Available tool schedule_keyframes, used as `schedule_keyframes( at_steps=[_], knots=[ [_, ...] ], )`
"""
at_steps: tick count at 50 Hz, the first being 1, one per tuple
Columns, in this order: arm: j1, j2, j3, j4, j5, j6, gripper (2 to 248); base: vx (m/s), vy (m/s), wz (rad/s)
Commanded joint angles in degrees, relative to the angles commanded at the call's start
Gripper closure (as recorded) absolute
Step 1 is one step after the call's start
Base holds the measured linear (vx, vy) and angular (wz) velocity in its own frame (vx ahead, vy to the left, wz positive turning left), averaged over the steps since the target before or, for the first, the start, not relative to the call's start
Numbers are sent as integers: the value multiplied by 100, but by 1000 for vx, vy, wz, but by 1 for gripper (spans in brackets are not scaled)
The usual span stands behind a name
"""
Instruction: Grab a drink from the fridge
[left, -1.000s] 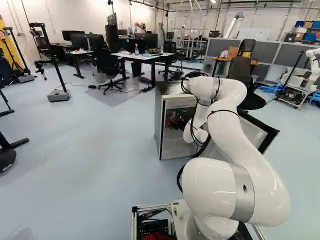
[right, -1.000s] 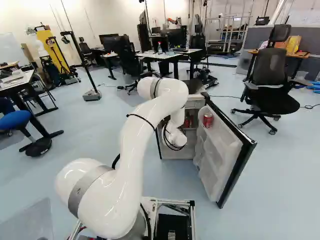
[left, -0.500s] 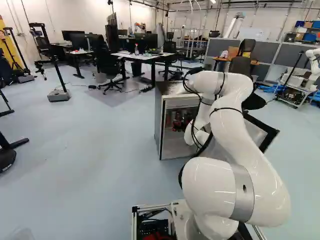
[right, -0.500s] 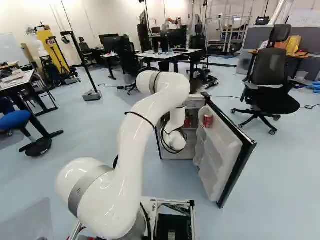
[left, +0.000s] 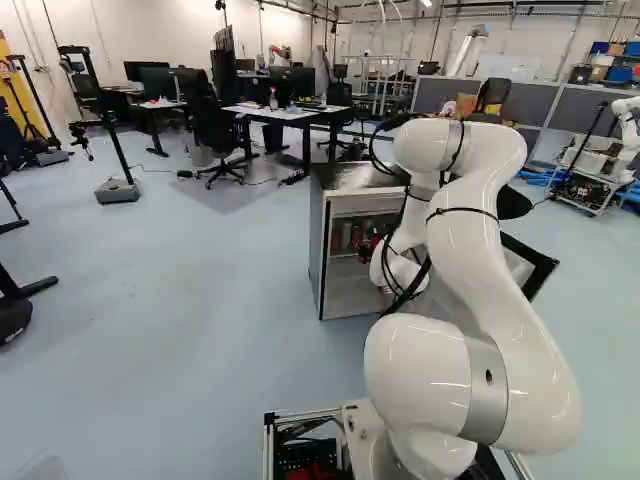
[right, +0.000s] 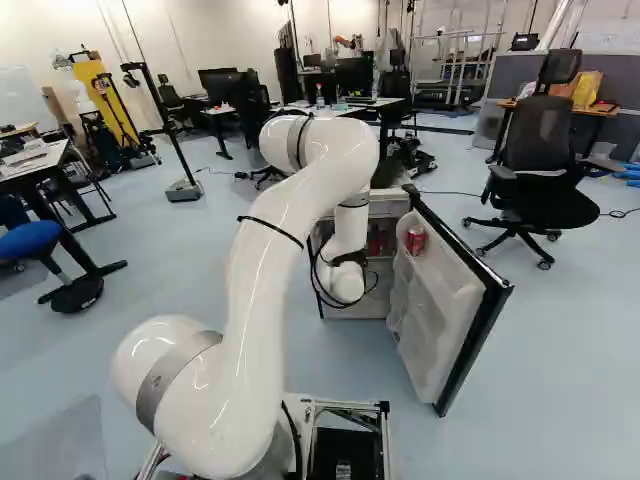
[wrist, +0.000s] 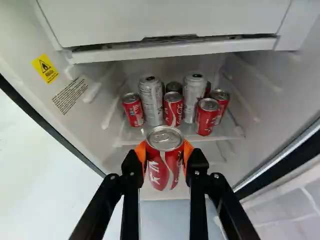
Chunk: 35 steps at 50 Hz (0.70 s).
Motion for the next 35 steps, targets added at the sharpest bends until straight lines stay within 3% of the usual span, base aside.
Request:
schedule_keyframes(
  at_steps=[11,35],
  knots=[
    [-3,401,494,265,0,0,156,0,0,0],
    [23,1289,1538,270,0,0,156,0,0,0]
  ],
)
